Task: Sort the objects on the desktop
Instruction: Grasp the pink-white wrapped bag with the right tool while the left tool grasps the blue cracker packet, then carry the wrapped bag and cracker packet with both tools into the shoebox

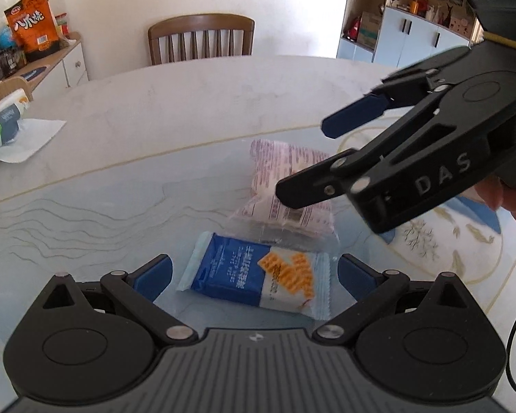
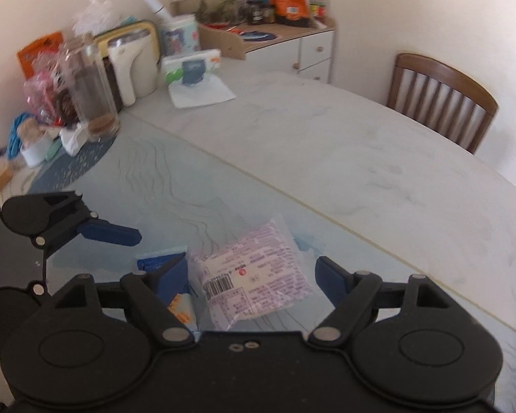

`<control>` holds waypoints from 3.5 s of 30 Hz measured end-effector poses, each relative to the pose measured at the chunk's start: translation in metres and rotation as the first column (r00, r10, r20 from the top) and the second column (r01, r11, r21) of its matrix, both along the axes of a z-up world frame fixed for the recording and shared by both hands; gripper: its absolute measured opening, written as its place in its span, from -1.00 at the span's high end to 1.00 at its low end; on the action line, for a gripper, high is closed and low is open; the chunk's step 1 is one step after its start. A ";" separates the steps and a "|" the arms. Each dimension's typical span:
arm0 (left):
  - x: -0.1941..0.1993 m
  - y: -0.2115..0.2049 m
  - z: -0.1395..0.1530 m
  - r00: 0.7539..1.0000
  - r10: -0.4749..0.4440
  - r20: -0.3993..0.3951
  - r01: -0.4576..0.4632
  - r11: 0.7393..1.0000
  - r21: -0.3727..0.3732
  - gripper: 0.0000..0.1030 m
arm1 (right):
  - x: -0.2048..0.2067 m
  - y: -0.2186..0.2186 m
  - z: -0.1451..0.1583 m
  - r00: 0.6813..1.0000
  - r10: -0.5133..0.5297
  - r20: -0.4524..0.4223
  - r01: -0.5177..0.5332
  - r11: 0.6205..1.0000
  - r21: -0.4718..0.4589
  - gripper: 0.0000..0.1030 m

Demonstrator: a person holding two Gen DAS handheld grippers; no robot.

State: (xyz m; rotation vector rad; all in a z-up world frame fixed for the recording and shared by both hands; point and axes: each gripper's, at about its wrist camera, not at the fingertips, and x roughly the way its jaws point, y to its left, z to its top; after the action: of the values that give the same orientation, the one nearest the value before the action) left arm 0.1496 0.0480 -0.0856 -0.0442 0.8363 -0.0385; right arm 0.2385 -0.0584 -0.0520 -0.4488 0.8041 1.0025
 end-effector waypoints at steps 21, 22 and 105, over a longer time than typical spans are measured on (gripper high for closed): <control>-0.005 -0.002 -0.018 1.000 -0.014 0.017 0.014 0.999 0.031 -1.00 | 0.037 0.011 -0.037 0.990 -0.141 0.002 0.141 0.988 -0.058 -0.55; -0.005 -0.003 -0.019 1.000 -0.013 0.018 0.013 0.999 0.032 -1.00 | 0.037 0.010 -0.037 0.988 -0.153 0.005 0.153 0.987 -0.058 -0.54; -0.026 -0.040 0.065 0.986 0.130 0.100 -0.126 0.991 -0.047 -0.48 | -0.066 -0.135 0.036 0.835 -0.542 -0.098 0.546 0.838 0.020 -0.21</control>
State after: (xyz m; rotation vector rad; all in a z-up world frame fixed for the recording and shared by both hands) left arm 0.1233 0.0076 -0.0209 -0.1330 0.7284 0.0630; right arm 0.1729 -0.1935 -0.0162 -0.1135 0.9188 0.5050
